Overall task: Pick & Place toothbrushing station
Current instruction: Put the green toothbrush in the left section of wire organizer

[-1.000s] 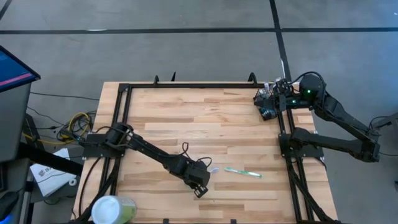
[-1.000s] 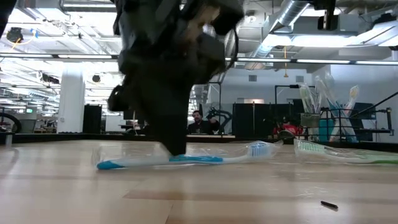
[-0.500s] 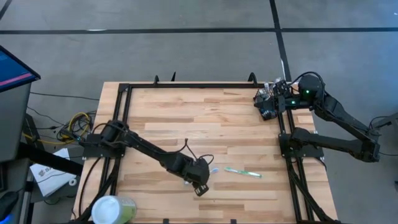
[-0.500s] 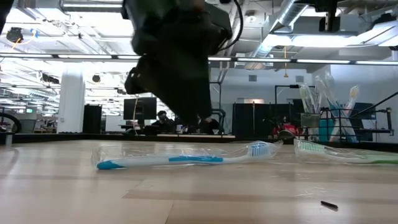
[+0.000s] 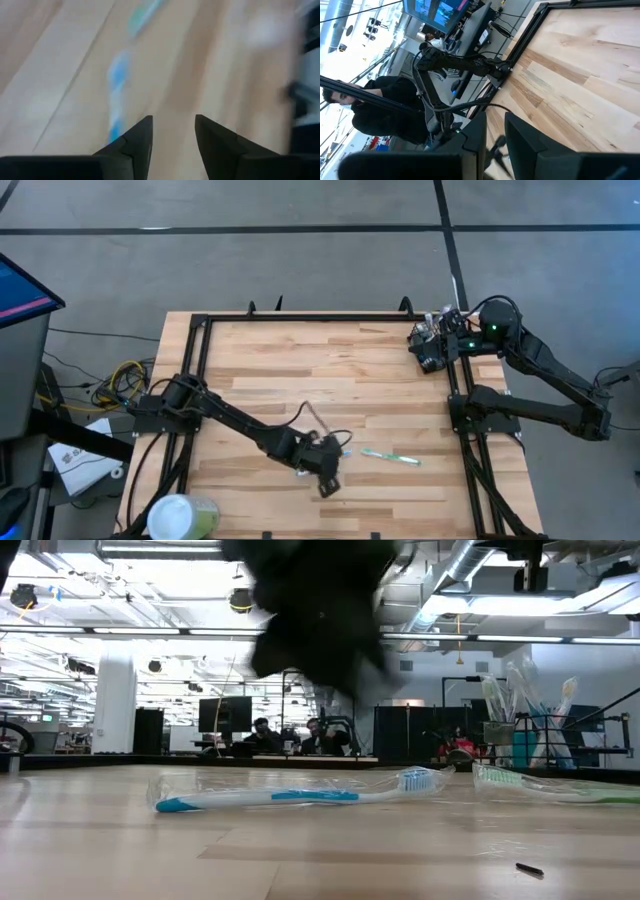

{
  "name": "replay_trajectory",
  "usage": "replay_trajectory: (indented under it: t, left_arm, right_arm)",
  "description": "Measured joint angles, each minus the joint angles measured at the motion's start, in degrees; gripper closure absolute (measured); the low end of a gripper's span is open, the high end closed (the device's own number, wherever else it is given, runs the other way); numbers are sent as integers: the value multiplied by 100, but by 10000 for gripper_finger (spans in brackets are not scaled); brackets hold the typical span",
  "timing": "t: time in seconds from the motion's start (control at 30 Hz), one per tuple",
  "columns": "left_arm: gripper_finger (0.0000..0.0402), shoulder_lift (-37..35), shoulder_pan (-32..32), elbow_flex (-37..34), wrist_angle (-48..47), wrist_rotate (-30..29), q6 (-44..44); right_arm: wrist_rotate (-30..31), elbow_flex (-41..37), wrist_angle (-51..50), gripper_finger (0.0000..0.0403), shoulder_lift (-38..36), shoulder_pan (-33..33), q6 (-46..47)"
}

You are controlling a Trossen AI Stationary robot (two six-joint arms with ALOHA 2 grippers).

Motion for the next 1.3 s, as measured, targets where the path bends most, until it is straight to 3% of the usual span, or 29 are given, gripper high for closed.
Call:
replay_trajectory:
  t: [0.1, 0.23, 0.43, 0.67, 0.77, 0.9, 1.03, 1.13, 1.3]
  left_arm:
    - [259, -2, 167, 5, 736, -10, 422]
    - [258, -2, 537, 0, 991, -12, 711]
    - [258, 0, 1001, -2, 1571, 476, 872]
    - [259, 0, 1066, -4, 1641, 693, 437]
    - [265, 0, 1005, -4, 1509, 691, 167]
    - [278, 0, 860, -6, 1143, 686, -212]
    - [299, 0, 672, -8, 750, 585, -487]
    - [318, 2, 528, -8, 709, 473, -512]
    - [354, -36, 370, -35, 710, 428, -491]
  right_arm:
    - [-1, 0, 0, 341, 0, 0, 0]
    - [1, 0, -2, 341, 0, -1, 0]
    - [-5, 0, -3, 341, 0, 0, 0]
    - [-1141, 7, -706, 341, -24, 89, -628]
    - [-1107, 7, -1463, 343, -155, 414, -982]
    - [-134, 8, -2155, 368, -152, 1104, -1200]
    - [568, 2, -2219, 397, -162, 1943, -1132]
    - [1130, 2, -2225, 397, -143, 2735, -712]
    - [2649, 2, -2226, 401, 23, 4130, 139]
